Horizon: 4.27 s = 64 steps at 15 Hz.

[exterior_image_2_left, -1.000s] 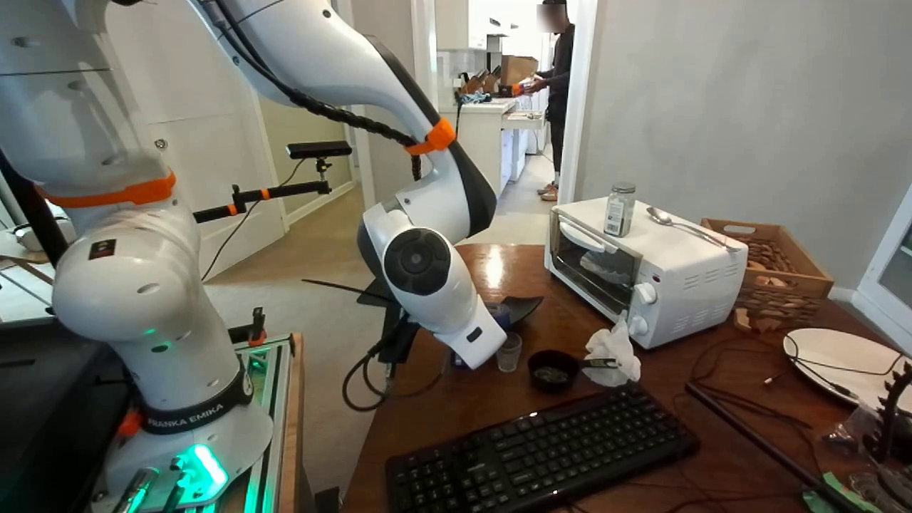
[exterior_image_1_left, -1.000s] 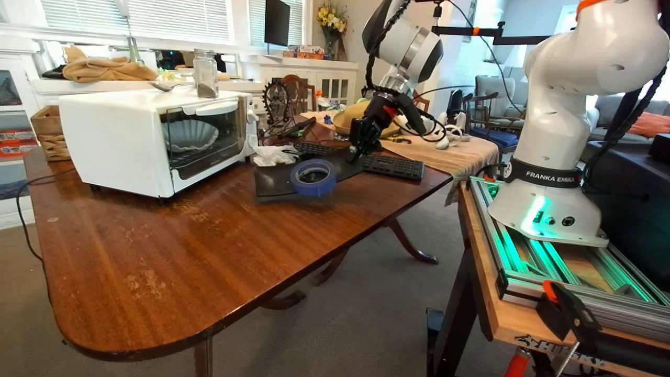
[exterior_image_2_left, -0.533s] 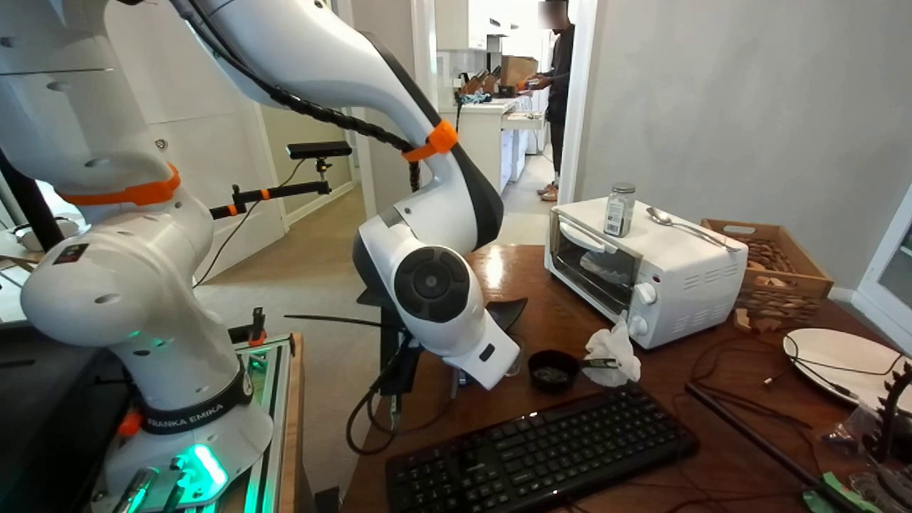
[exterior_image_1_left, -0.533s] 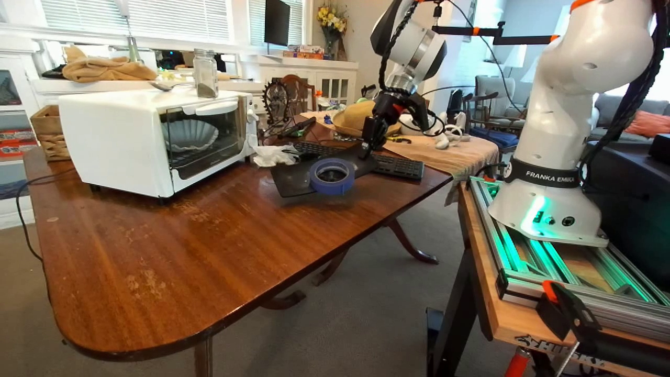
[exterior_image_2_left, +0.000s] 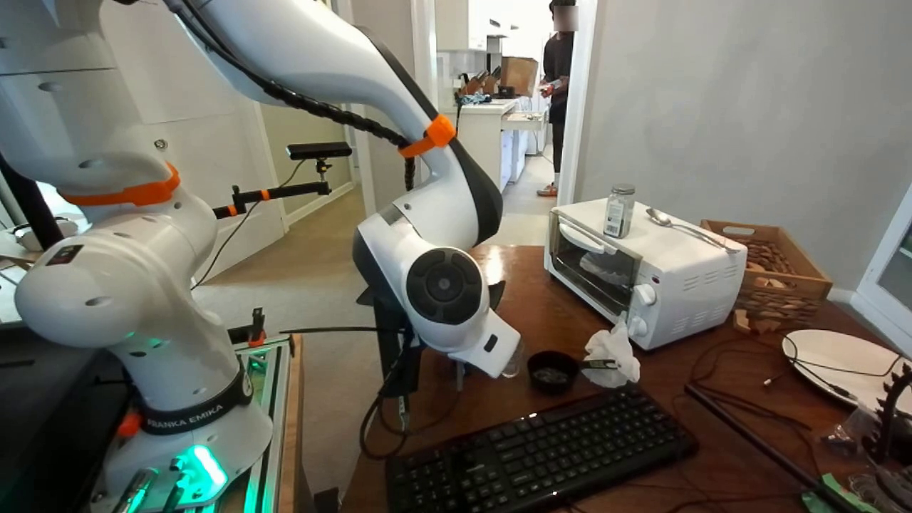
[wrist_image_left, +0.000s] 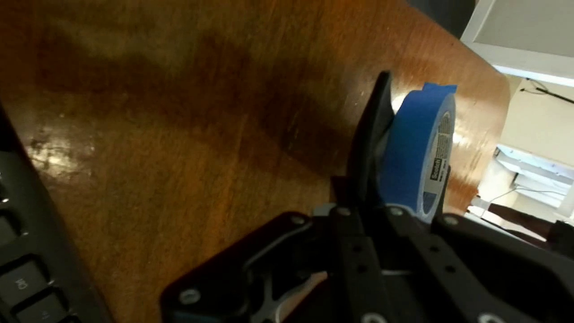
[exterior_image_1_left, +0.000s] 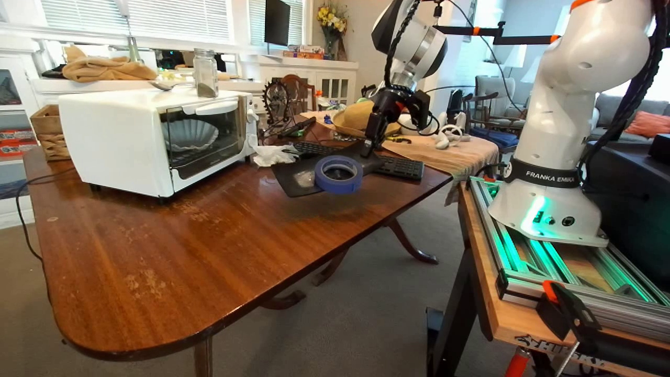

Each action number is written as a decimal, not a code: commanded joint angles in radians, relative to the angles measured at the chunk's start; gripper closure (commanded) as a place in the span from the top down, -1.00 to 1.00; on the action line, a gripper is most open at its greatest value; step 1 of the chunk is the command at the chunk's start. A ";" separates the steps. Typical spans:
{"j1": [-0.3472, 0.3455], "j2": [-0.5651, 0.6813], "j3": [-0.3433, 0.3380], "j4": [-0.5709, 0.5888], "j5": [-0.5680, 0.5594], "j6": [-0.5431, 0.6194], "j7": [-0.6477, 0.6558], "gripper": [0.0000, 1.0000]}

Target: Pick up the black object from the top of the oven and put it on the table

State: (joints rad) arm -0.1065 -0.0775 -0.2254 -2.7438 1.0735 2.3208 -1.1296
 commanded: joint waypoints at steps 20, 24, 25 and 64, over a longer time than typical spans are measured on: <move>0.015 0.375 0.161 0.430 -0.050 -0.091 0.240 -0.96; 0.018 0.412 0.184 0.483 -0.107 -0.089 0.233 -0.96; 0.016 0.417 0.190 0.494 -0.119 -0.091 0.222 -0.96; -0.142 0.737 0.218 1.145 -0.442 -0.611 0.141 -0.96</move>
State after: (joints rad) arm -0.2551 0.6098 -0.0268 -1.6992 0.6732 1.7668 -1.0294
